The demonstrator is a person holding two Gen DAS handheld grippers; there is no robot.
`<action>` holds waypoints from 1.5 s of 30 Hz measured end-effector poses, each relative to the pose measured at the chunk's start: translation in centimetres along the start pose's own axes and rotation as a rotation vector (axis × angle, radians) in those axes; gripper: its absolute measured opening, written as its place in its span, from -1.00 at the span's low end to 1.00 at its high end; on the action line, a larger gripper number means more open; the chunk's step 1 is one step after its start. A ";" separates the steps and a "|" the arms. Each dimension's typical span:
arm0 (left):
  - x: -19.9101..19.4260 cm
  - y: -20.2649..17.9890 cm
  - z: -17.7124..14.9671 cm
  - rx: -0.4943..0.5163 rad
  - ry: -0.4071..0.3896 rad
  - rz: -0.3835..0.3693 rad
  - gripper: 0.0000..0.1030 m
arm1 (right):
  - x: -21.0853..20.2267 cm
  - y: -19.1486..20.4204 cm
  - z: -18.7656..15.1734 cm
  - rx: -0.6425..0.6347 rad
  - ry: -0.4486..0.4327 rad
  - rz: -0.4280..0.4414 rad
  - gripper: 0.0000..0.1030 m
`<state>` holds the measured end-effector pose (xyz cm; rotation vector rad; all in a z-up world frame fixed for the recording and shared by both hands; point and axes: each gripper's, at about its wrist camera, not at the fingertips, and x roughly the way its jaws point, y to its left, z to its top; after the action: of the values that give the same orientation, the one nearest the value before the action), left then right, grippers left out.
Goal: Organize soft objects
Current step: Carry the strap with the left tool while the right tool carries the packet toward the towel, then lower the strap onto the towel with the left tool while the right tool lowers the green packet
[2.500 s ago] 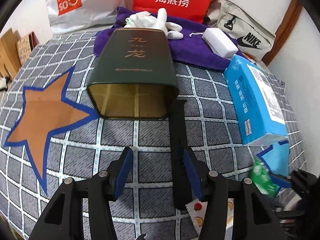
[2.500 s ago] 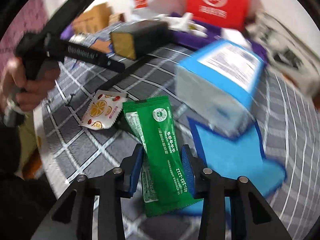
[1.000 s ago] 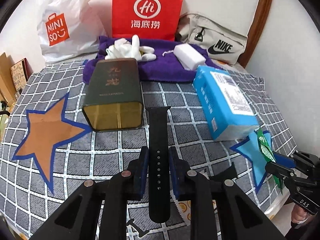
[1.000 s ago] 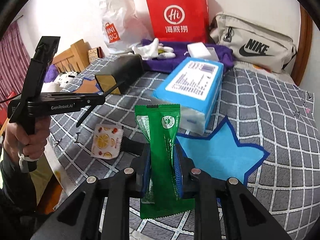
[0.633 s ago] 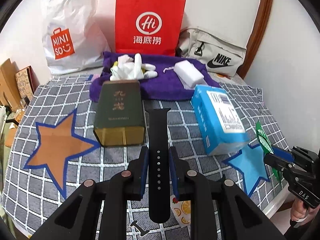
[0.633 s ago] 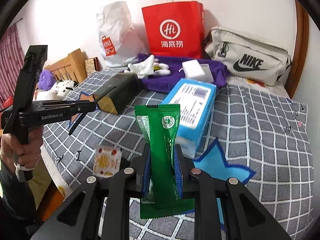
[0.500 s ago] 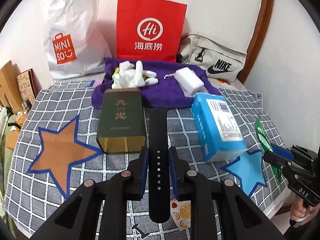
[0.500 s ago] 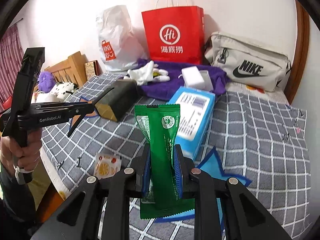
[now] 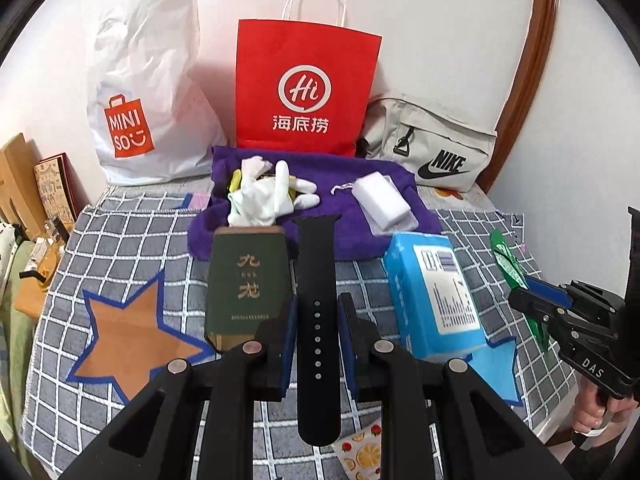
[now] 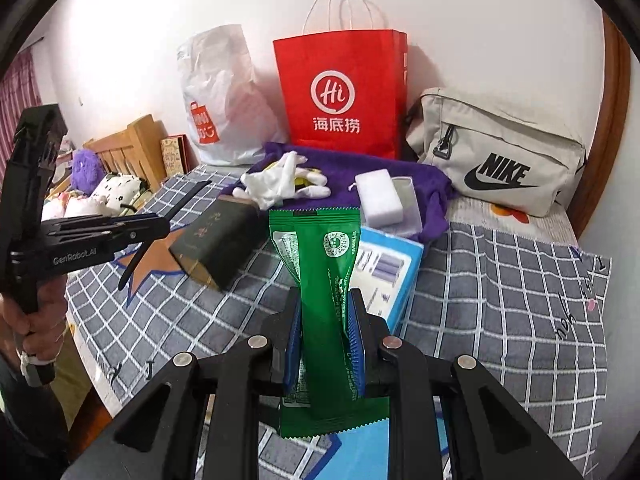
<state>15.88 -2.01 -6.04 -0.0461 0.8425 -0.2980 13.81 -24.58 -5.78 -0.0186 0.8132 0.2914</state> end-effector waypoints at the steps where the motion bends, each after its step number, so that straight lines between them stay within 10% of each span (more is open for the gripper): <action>1: 0.1 0.1 0.2 -0.001 -0.001 0.002 -0.62 | 0.2 -0.1 0.4 0.004 0.001 -0.003 -0.58; 45: 6.2 3.6 11.9 -0.029 -0.017 0.053 -0.62 | 8.1 -7.1 14.6 0.123 -0.100 -0.051 -0.58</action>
<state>29.50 -1.18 -3.19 -0.0531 0.8295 -0.2354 31.33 -27.46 -2.23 0.0895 0.7293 0.1924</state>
